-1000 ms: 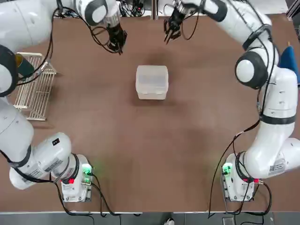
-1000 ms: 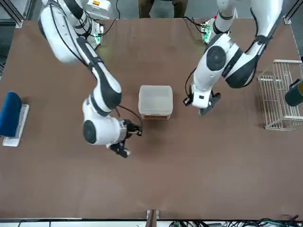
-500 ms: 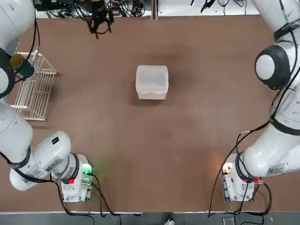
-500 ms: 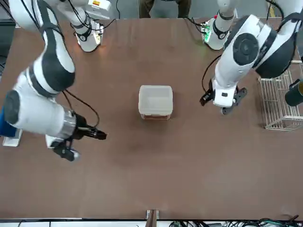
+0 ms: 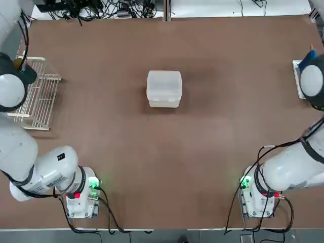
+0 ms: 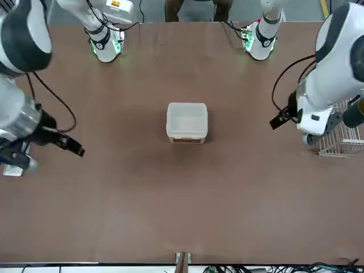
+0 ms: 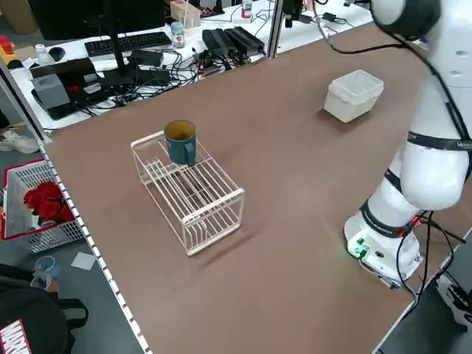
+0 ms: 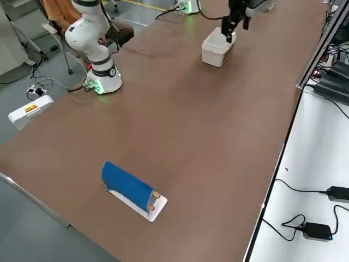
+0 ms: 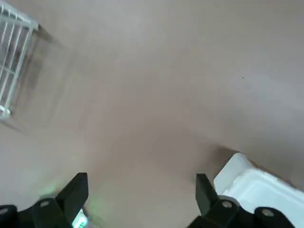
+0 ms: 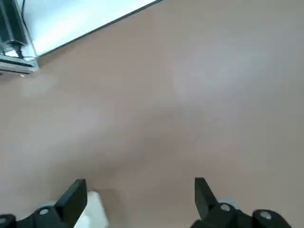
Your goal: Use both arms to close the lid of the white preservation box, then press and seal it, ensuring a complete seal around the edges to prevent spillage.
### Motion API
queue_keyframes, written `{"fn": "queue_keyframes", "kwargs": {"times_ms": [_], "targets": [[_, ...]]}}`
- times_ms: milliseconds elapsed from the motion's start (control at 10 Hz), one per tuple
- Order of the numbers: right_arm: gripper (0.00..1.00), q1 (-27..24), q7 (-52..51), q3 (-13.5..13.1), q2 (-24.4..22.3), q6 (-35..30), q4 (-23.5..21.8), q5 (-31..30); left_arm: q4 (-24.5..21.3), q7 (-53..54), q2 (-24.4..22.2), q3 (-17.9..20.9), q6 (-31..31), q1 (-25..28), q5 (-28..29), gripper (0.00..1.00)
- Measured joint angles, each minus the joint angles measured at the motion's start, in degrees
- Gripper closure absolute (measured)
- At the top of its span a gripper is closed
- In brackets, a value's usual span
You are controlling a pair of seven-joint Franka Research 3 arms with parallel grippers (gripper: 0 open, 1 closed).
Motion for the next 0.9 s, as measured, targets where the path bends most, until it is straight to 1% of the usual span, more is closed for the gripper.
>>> {"fn": "queue_keyframes", "kwargs": {"times_ms": [100,200,300,400,500,700,900], "targets": [[0.0,-0.54,-3.42,-1.45,-3.79,-0.4,-3.79,-1.19,0.01,7.49,-3.17,9.79,-0.45,-5.59,-3.23,0.0],[0.0,-1.35,-5.96,-1.88,-7.21,-1.65,-6.88,-3.51,0.03,14.13,-5.9,18.45,-1.17,-10.79,-4.92,0.0],[0.0,-2.59,-9.06,-1.97,-9.66,-3.57,-8.81,-5.17,0.02,19.61,-8.17,23.96,-1.84,-14.2,-5.45,0.0],[0.0,-4.29,-12.98,-2.02,-11.04,-5.0,-9.79,-5.7,0.01,23.83,-10.07,26.92,-2.12,-16.42,-5.5,0.0],[0.0,-5.77,-16.58,-2.07,-11.55,-6.04,-9.96,-5.85,0.0,25.98,-11.42,28.32,-2.19,-17.82,-5.5,0.0],[0.0,-6.9,-19.88,-2.07,-11.65,-7.85,-10.0,-5.87,-0.06,26.62,-12.16,28.51,-2.06,-18.79,-5.01,0.0],[0.0,-6.85,-20.15,-1.59,-11.65,-8.26,-10.14,-5.87,-0.58,26.93,-11.9,28.51,-1.56,-19.35,-4.38,0.0]]}}
